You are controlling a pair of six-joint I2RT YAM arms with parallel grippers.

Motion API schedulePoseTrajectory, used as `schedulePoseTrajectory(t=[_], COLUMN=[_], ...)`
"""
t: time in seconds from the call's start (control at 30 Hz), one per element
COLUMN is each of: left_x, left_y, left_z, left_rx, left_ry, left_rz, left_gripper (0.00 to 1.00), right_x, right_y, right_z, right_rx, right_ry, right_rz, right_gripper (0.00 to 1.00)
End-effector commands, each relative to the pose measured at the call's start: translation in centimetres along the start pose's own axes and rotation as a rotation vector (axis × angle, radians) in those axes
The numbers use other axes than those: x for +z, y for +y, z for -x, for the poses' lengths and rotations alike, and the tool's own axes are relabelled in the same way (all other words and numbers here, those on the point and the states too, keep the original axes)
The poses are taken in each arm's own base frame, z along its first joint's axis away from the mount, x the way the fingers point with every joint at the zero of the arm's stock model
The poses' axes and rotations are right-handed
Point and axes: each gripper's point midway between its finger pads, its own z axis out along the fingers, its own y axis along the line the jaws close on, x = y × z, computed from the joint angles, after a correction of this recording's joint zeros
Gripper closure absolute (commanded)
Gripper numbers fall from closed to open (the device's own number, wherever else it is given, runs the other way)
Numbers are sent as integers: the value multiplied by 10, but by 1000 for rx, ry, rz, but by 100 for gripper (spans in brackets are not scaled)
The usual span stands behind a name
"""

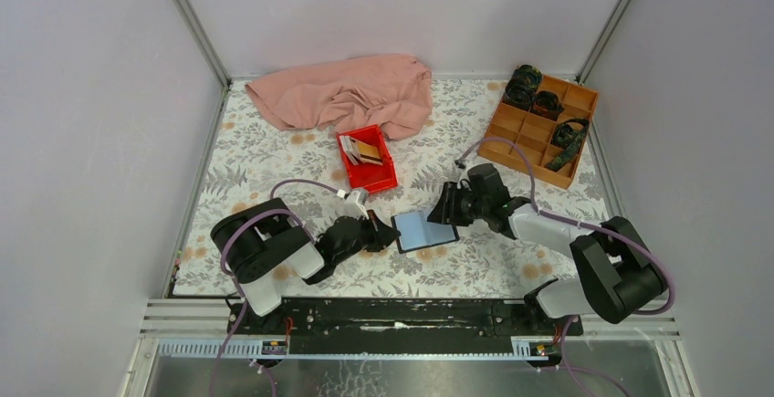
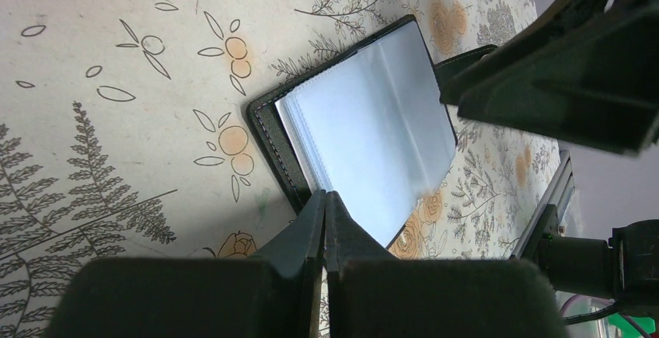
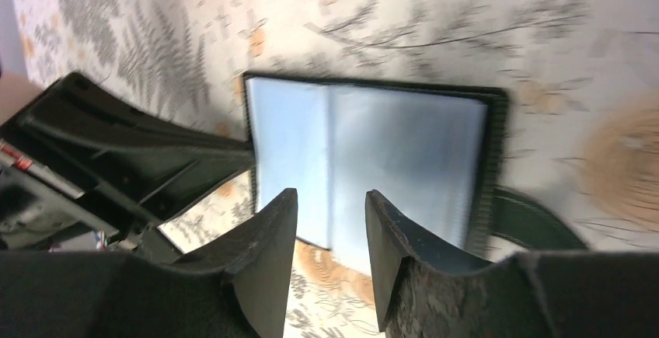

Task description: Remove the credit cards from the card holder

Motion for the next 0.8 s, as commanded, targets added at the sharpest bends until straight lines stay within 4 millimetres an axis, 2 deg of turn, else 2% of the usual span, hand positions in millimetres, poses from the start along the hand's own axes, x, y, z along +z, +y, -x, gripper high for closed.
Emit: schedulePoseTrajectory(t=[0.0,0.47,0.77], left_x=[-11,-11,-12], left_y=[28,27,27], left_z=[-20,-19,-18], left_rx=[38,40,40], left_ry=[74,74,70], left_rz=[86,88,88], left_gripper=[96,97,97], right_x=[-11,-11,-14], right_y=[-25,-52,-55], right_z=[9,-2,-2], right_rx=[24,52,53], right_ry=[-30,-30,-38], right_rz=[-56,-136,-148], right_gripper=[55,54,54])
